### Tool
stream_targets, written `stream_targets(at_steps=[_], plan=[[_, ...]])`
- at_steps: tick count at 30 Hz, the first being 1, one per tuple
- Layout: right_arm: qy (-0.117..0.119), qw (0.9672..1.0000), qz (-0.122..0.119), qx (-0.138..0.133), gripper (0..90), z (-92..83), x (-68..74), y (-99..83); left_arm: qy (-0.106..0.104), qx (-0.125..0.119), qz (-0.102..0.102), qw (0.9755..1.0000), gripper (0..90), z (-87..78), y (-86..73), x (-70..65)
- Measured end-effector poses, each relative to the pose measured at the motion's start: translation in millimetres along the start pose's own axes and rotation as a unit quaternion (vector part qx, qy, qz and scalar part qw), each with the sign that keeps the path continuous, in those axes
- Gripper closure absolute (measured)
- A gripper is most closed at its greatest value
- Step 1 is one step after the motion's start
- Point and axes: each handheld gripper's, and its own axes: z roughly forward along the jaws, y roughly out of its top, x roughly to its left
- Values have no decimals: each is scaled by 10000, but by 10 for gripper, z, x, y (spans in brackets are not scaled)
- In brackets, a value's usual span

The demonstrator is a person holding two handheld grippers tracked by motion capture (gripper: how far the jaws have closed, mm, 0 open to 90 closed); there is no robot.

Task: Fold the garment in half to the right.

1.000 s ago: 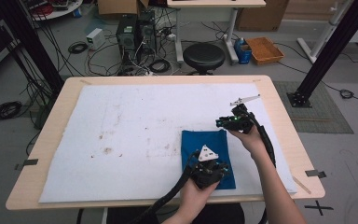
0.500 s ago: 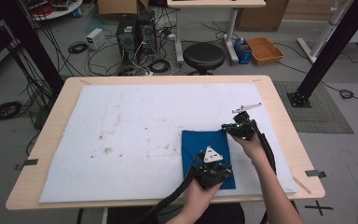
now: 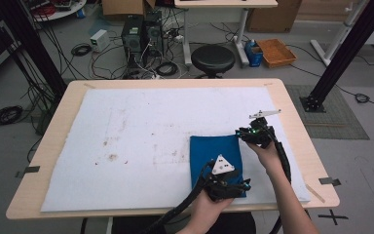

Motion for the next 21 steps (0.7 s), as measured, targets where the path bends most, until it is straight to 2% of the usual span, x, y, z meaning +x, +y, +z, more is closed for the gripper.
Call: stream_targets(at_steps=[3, 5, 9, 13, 17, 21], plan=[[-29, 9998, 18, -215, 664, -114, 19, -33, 6, -147, 108, 9998, 454, -161, 54, 17], [14, 9995, 59, -302, 654, -182, 40, -66, 61, -269, 111, 9996, 450, -291, 91, 57], [317, 9982, -42, -517, 649, -354, 157, -183, 258, -392, 170, 9988, 448, -572, 150, 217], [512, 9972, -207, -500, 649, -504, 331, -348, 632, -407, 184, 9970, 438, -845, 169, 437], [725, 9958, -292, -474, 649, -623, 503, -532, 963, -468, 105, 9942, 437, -1120, 150, 644], [1065, 9924, -507, -364, 603, -715, 683, -698, 1204, -578, -10, 9910, 437, -1371, 107, 812]])
